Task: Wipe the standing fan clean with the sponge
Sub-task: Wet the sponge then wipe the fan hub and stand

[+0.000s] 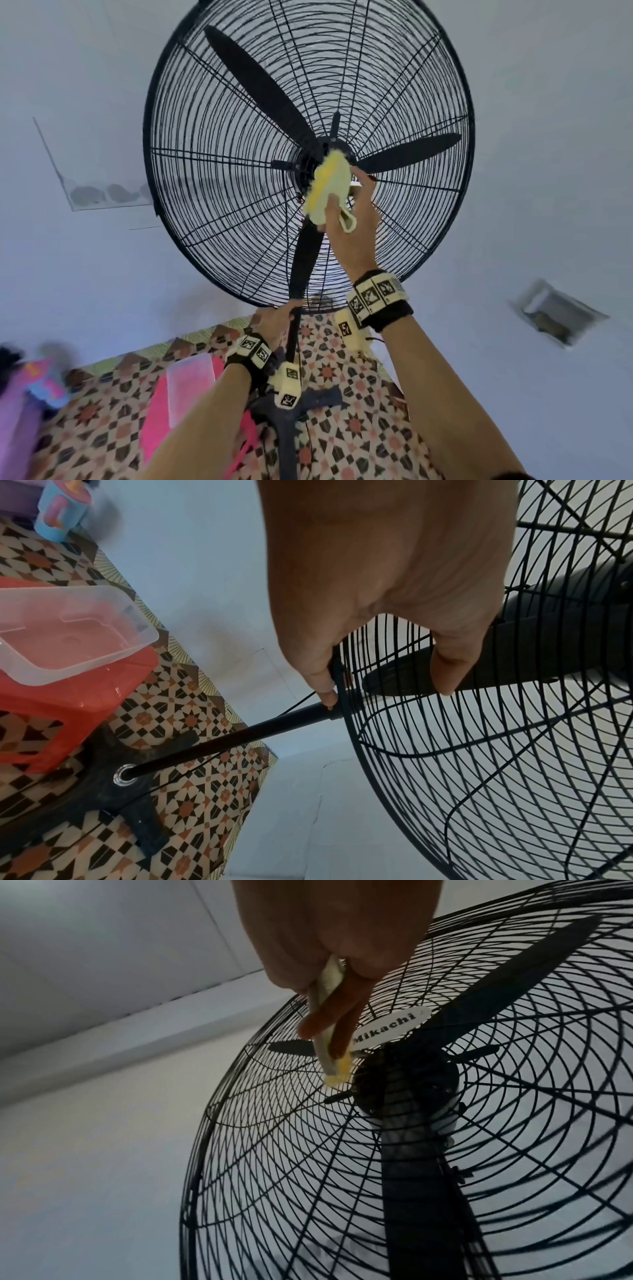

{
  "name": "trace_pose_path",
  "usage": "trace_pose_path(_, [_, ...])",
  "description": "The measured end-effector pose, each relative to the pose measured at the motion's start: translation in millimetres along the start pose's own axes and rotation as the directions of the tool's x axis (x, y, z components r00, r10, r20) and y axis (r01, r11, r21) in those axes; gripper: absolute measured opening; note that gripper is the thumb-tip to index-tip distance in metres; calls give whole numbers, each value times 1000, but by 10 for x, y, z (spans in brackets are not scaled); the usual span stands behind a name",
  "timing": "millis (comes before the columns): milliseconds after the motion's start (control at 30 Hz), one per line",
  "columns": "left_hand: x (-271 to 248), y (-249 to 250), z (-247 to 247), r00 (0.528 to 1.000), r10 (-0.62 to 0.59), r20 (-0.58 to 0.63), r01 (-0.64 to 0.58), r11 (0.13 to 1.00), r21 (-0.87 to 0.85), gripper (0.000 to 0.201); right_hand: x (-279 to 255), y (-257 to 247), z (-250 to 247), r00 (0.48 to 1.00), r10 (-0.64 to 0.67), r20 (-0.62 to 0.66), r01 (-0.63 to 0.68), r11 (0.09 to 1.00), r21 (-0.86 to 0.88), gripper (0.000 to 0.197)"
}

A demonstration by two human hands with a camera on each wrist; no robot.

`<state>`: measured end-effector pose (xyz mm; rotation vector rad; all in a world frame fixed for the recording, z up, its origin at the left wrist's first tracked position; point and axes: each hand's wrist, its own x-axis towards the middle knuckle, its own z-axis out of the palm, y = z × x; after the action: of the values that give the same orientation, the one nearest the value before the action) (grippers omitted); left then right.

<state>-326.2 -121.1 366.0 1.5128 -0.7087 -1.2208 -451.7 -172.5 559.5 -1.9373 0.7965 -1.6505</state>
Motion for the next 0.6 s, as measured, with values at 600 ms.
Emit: trace_pose_path(600, [164,-91,10,999,33,22,-31,994,-103,24,170,212,-145,957,-218,-189,130,910,-393,28])
